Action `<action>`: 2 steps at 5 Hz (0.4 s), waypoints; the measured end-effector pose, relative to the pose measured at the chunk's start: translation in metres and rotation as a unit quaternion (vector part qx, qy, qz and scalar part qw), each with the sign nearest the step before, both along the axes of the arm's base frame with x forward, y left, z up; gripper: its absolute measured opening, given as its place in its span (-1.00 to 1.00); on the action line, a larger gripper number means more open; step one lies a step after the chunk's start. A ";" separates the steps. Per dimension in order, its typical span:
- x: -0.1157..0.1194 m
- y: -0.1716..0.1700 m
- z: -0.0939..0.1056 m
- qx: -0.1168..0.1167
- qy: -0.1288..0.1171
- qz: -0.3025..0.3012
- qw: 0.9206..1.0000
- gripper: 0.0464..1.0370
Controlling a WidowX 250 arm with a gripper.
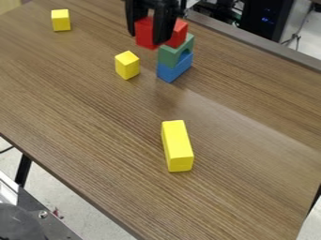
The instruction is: Put the red cube on top of the tower
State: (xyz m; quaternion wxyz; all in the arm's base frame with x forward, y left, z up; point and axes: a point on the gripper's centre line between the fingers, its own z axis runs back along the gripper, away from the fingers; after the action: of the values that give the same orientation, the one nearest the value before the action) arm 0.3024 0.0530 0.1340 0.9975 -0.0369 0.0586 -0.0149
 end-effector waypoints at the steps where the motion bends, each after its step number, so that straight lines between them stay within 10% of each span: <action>1: 0.007 0.000 0.008 0.001 -0.021 -0.001 1.000 0.10; 2: 0.014 -0.001 0.016 0.002 -0.037 -0.004 0.999 0.10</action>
State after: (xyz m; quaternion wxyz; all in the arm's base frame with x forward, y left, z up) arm 0.3168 0.0522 0.1499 0.9990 -0.0342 0.0215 -0.0203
